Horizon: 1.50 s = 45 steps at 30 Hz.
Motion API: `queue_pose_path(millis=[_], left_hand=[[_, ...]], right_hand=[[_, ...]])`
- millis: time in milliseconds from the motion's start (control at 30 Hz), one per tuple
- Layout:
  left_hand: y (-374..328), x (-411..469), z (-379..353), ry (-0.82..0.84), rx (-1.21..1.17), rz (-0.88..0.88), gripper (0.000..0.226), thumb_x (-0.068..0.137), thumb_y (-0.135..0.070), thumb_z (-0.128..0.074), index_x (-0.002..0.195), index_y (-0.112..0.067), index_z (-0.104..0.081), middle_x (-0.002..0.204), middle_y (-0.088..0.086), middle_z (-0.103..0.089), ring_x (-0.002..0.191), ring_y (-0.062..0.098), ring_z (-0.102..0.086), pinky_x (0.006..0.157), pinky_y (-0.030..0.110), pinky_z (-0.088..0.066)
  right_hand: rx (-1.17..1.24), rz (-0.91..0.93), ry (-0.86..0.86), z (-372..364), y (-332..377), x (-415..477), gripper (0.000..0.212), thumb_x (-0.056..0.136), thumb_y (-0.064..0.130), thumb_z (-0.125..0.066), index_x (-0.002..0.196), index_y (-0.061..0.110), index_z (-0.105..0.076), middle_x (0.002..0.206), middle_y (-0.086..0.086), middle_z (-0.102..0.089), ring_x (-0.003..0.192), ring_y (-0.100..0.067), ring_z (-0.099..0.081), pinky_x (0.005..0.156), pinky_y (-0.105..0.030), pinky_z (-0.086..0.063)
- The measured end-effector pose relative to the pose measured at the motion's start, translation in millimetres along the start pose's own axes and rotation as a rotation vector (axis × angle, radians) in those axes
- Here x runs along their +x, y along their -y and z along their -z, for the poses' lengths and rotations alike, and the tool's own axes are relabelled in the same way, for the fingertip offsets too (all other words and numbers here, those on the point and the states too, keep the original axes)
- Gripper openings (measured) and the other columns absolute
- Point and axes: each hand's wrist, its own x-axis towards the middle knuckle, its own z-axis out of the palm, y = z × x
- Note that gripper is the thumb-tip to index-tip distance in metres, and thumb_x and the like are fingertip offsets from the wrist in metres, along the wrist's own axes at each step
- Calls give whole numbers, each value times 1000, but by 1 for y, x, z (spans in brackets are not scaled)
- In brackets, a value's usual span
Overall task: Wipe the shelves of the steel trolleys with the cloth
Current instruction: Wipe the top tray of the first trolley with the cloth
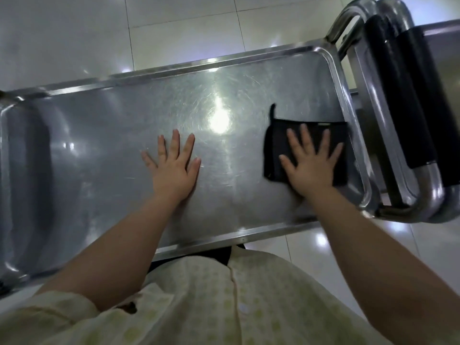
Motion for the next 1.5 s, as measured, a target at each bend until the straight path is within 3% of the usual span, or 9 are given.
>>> queue_pose_path(millis=[133,200,367,500,600,833,933,1133,1500], left_hand=[[4,0,-3,-20,18,4,55,102,-53,-16,153,-45,2,164,-6,8,149,27,13,110,69,9],[9,-1,-5,-31,9,3,53,102,-53,-14,152,-47,0,164,-7,6,150,26,12,111,69,9],[9,0,-6,-46,3,-1,54,101,-52,-16,153,-46,-2,164,-7,4,150,26,9,111,68,10],[1,-2,-5,-49,9,9,54,102,-51,-17,153,-45,-2,165,-5,3,150,27,9,111,67,12],[-2,-2,-5,-42,25,19,54,101,-51,-16,153,-45,-1,164,-5,5,150,28,10,111,68,12],[1,-4,-2,-44,17,11,53,102,-50,-16,153,-45,-2,165,-5,5,150,27,11,111,68,10],[1,-4,-2,-30,15,14,53,102,-50,-17,153,-45,-2,164,-6,6,150,26,12,112,67,11],[-1,-5,-1,-16,-28,-36,55,102,-51,-20,154,-42,-6,164,-4,4,150,27,11,113,65,11],[105,-113,-24,24,36,147,60,94,-61,-12,152,-47,-1,164,-6,-1,150,29,4,112,65,8]], right_hand=[[-45,345,4,-22,85,-52,68,91,71,-16,152,47,-3,163,14,-1,148,-40,9,111,-69,7],[-52,404,14,-26,91,-58,66,91,72,-15,151,49,1,162,16,2,148,-35,11,112,-67,9],[-15,140,-37,-12,-14,-33,68,87,73,-18,149,53,0,161,19,1,149,-34,5,113,-66,6],[-109,5,18,-4,-86,-40,68,87,75,-3,149,51,8,163,15,9,148,-33,13,112,-66,7],[-110,98,47,-12,-55,-57,68,86,74,-3,147,50,15,161,15,14,147,-37,16,111,-68,7],[-48,390,73,-33,90,-99,67,91,72,-13,152,46,0,164,10,0,148,-39,9,110,-70,7],[-55,399,43,-26,43,-87,67,90,73,-15,151,49,-5,163,13,-4,150,-34,2,112,-67,6],[-111,57,64,-9,-97,-68,70,86,76,-1,150,50,6,161,14,15,148,-31,14,113,-64,11],[-76,60,92,-14,-62,-76,67,85,75,6,146,50,18,159,12,19,147,-35,18,112,-67,9]])
